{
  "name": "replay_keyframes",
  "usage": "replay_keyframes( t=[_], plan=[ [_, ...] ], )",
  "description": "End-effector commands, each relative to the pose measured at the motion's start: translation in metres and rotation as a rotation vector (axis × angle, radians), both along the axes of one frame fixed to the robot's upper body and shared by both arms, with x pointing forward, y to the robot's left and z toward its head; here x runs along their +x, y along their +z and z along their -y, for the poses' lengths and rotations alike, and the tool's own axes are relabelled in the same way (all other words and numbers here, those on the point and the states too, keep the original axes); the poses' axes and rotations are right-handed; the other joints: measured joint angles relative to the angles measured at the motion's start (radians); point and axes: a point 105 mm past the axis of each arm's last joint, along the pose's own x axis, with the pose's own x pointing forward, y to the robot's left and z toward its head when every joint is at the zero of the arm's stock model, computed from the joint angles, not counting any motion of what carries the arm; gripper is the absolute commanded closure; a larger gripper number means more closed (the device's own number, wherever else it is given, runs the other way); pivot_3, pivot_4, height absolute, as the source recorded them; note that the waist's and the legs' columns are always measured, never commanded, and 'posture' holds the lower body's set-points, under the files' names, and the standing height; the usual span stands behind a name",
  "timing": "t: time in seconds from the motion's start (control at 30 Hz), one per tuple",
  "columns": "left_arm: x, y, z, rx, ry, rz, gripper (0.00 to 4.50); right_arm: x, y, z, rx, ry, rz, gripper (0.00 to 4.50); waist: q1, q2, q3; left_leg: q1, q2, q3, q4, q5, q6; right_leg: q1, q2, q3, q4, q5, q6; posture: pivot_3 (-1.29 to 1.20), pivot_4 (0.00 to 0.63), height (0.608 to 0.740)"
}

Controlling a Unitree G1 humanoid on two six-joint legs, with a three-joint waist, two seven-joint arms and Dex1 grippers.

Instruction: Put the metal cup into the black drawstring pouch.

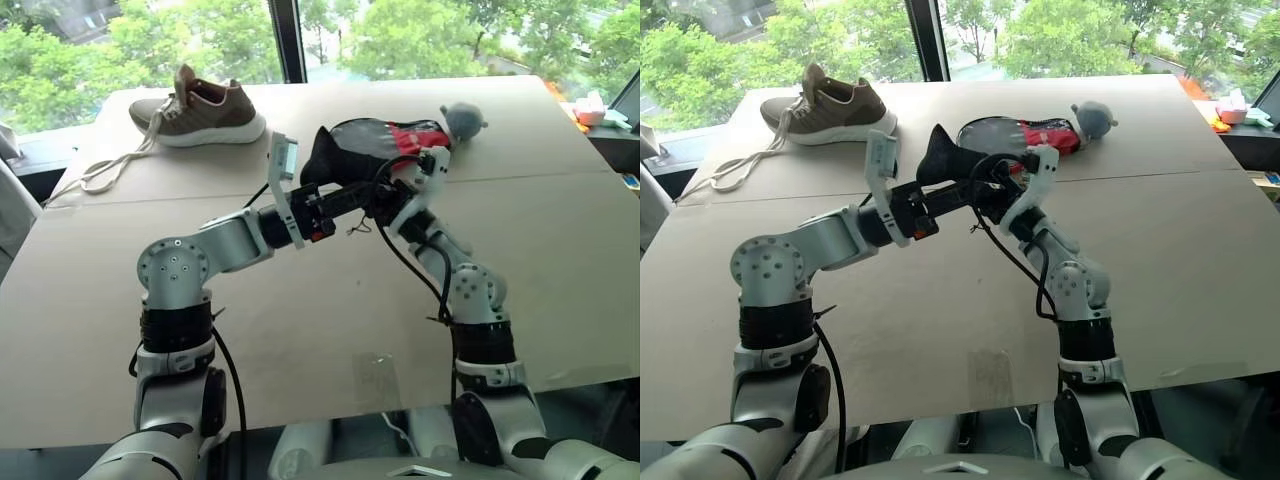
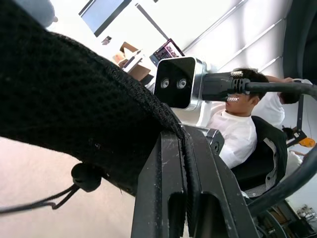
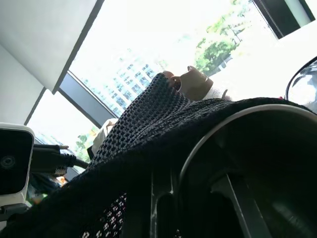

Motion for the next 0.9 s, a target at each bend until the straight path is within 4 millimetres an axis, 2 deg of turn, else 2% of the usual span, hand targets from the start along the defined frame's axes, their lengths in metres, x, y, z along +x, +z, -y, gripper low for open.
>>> replay_keyframes(
  t=[0.03,0.2,0.27,0.47,0.6,0.7,0.9],
  plan=[
    [-0.013,0.014,0.005,-0.045,-0.071,0.063,4.50,-0.004,0.001,0.004,-0.187,-0.050,0.148,2.64,-0.001,0.000,0.000,0.000,0.000,0.000,0.000,0.000,0.000,0.000,0.000,0.000,0.000,0.000,0.000,0.00,0.150,0.736],
    [-0.008,0.013,0.004,-0.044,-0.044,0.057,4.50,-0.023,-0.012,-0.011,-0.702,-0.001,0.607,0.33,-0.005,0.000,0.000,0.000,-0.001,0.002,0.000,0.000,0.000,0.000,0.000,0.001,0.000,0.000,0.001,0.00,0.150,0.736],
    [-0.002,0.013,0.001,-0.052,-0.018,0.052,4.50,-0.030,-0.016,-0.011,-0.847,0.034,0.772,0.33,-0.004,0.000,0.000,0.000,-0.001,0.002,0.001,0.000,0.000,0.000,0.001,0.001,0.000,0.000,0.001,0.00,0.150,0.736],
    [0.010,0.017,0.003,-0.095,0.014,0.028,4.50,-0.041,-0.023,0.002,-1.149,0.109,1.109,0.33,0.001,-0.001,0.000,0.000,0.000,0.002,0.001,0.000,0.000,0.000,0.001,0.001,0.000,0.000,0.001,0.00,0.150,0.736],
    [0.013,0.020,0.005,-0.110,0.014,0.025,4.50,-0.042,-0.027,0.007,-1.204,0.127,1.155,0.33,0.001,-0.001,0.000,0.000,0.000,0.002,0.003,0.000,0.000,0.001,0.000,0.001,-0.001,0.000,0.001,0.00,0.150,0.736],
    [0.010,0.030,0.010,-0.159,-0.016,0.034,4.50,-0.042,-0.033,0.006,-1.230,0.134,1.166,0.33,0.001,-0.001,0.000,0.000,0.000,0.002,0.002,0.000,0.000,0.001,0.000,0.001,-0.001,0.000,0.001,0.00,0.150,0.736],
    [0.008,0.030,0.012,-0.155,-0.022,0.032,4.50,-0.040,-0.024,0.002,-1.186,0.082,1.148,0.33,0.002,-0.001,0.000,0.000,0.001,0.001,0.002,0.000,0.000,0.001,0.000,0.001,-0.001,0.000,0.001,0.00,0.150,0.736]
  ],
)
